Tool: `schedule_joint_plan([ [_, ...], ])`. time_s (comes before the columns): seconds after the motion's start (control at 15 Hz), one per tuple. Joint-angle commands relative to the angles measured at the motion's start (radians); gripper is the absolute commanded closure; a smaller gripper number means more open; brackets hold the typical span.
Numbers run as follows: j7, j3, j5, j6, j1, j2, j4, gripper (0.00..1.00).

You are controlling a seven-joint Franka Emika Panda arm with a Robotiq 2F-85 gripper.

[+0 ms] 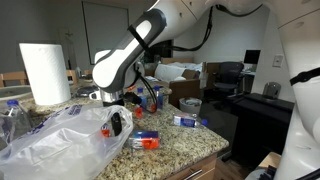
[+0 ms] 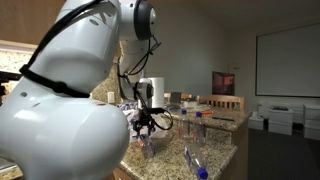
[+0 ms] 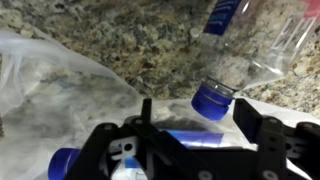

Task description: Put the empty bottles on the counter in the plastic bag

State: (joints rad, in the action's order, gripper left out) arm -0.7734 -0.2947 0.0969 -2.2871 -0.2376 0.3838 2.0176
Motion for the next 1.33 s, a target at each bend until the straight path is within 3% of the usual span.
schedule_joint_plan([
  [0.0,0.022,-0.001,0.023,0.033,0.001,-0.038,0.029,0.47],
  [0.4,0.028,-0.004,-0.009,0.068,0.013,-0.062,0.033,0.85],
  [0.93,0.135,0.000,-0.141,0.092,0.042,-0.204,0.055,0.85],
  [1.27,0.230,0.002,-0.350,0.134,0.040,-0.259,0.048,0.85],
])
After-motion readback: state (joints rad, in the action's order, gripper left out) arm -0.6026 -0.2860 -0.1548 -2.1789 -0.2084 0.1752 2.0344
